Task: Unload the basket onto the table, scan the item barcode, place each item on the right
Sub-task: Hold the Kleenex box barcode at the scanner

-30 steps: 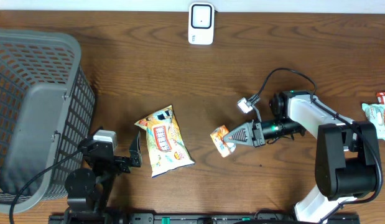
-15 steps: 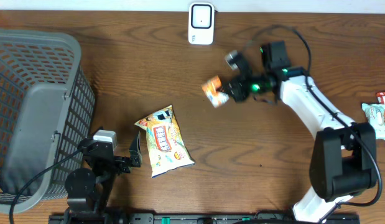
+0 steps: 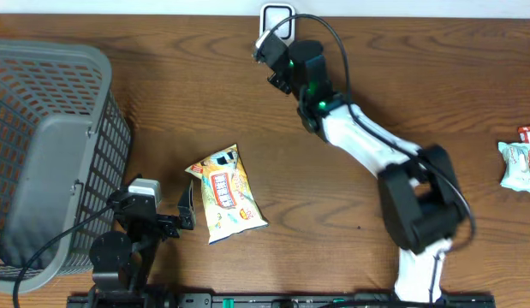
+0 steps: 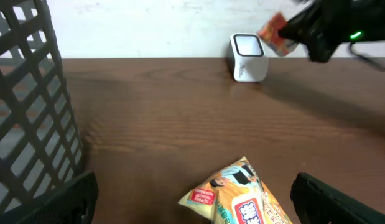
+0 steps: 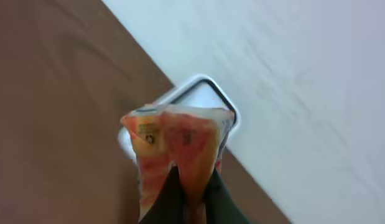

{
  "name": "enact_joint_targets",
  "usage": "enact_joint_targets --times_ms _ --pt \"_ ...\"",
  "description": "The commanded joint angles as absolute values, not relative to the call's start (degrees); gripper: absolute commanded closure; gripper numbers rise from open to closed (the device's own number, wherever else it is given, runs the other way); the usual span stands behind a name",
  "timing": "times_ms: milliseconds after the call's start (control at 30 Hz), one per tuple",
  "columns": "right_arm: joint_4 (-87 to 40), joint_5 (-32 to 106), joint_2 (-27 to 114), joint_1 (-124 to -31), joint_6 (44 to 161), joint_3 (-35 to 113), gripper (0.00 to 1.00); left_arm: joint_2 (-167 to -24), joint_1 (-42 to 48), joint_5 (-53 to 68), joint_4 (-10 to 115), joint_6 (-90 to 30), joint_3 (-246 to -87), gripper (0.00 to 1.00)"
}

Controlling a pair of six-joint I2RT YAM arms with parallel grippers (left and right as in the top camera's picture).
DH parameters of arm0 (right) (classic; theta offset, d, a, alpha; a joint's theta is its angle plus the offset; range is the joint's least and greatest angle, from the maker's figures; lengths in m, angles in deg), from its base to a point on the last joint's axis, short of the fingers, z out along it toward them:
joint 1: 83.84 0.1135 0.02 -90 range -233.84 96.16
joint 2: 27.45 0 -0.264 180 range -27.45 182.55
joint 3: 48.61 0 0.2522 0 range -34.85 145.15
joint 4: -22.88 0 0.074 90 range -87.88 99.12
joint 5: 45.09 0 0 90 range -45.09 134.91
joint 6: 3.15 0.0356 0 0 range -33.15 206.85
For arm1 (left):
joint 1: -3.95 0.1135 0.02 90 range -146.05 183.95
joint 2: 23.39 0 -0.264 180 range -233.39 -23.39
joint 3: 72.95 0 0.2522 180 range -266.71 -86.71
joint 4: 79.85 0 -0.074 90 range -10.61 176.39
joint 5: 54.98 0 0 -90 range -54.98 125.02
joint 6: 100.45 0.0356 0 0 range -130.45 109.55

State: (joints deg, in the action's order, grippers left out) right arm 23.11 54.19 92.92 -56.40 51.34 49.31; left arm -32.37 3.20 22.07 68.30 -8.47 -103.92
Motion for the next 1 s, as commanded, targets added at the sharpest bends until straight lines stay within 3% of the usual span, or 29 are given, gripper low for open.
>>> enact_joint_targets --times_ms 0,67,267,600,767,967 --pt "23.4 63.1 101.3 -57.6 42.1 59.7 0.99 -32.3 3.4 22.4 68.4 -7.7 -103.8 0.01" --pt "22.0 63.7 108.3 -58.0 38.6 70.4 0.99 -32.3 3.4 22.4 68.4 -7.7 -103.8 0.01" --pt "19.1 61.7 116.4 -59.5 38.5 82.6 0.99 -32.3 3.4 22.4 68.4 -7.7 -103.8 0.01" --pt "17.0 58.7 116.9 -60.6 39.3 82.9 0.99 -32.3 3.4 22.4 68.4 -7.7 -103.8 0.01" --pt "15.7 67.9 114.3 -60.8 44.8 82.9 0.99 -32.3 3.4 22.4 68.4 -7.7 -103.8 0.01" --pt "-10.9 87.2 101.8 -64.4 55.3 82.9 0.99 -32.3 3.4 22.4 68.4 -7.7 -103.8 0.01"
